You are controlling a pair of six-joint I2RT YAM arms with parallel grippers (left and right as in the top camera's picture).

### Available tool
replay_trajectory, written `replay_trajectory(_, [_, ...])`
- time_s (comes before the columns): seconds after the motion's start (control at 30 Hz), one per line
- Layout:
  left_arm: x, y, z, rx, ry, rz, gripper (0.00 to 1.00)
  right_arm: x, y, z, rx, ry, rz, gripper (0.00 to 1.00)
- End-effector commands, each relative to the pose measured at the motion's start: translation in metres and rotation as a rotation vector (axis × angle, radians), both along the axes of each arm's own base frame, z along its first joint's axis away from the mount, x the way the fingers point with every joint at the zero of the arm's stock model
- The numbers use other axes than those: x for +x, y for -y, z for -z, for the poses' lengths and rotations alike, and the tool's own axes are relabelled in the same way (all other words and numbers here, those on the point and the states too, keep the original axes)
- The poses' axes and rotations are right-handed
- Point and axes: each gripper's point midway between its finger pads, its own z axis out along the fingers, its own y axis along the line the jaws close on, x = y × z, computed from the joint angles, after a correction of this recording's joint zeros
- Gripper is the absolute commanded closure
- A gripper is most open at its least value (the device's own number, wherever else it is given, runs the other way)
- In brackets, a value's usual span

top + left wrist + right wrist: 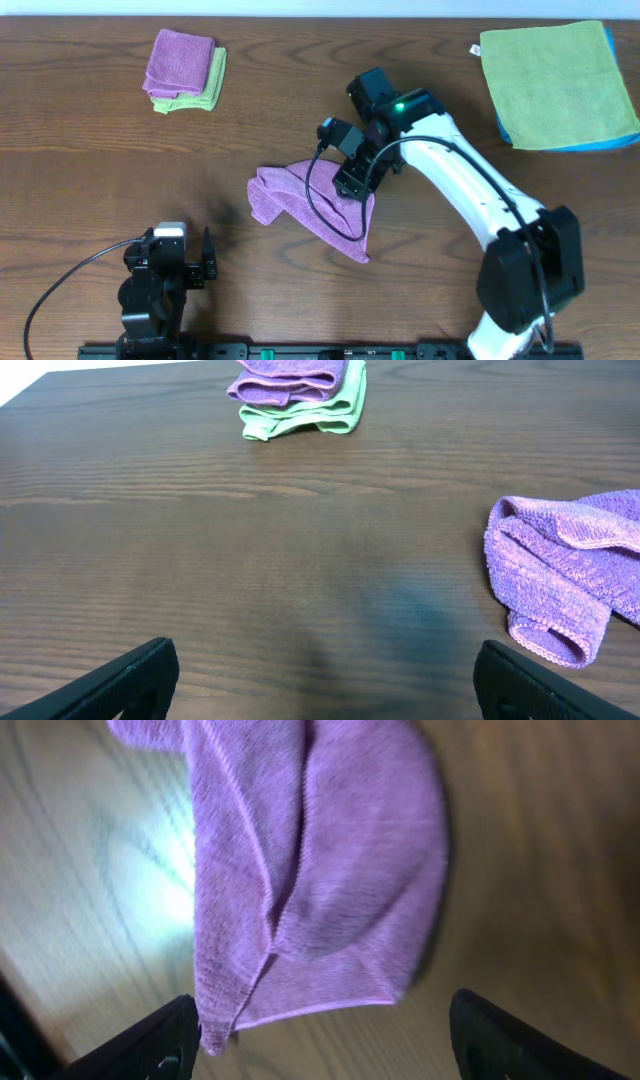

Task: Fold the cloth
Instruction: 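Lift and carry the purple cloth to the table center, right gripper, then lower the purple cloth onto the table and release it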

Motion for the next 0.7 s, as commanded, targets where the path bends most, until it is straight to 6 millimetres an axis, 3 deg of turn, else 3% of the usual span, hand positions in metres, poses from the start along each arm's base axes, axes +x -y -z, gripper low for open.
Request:
replay_trajectory(0.0, [-0.001, -0.001, 0.007, 0.012, -0.015, -0.001, 0.05, -0.012, -0.009, 0.018, 0.006, -0.062, -0.077, 0.20])
replay_trajectory(0.37, [-0.001, -0.001, 0.007, 0.012, -0.016, -0.001, 0.05, -0.026, -0.014, 0.058, -0.043, -0.174, -0.119, 0.23])
replay_trajectory(0.5, [-0.001, -0.001, 0.007, 0.012, -0.015, -0.001, 0.05, -0.021, -0.017, 0.069, -0.041, -0.171, -0.118, 0.32])
replay_trajectory(0.67, [-0.001, -0.001, 0.007, 0.012, -0.015, -0.001, 0.05, -0.006, -0.021, 0.072, -0.033, -0.106, -0.109, 0.35])
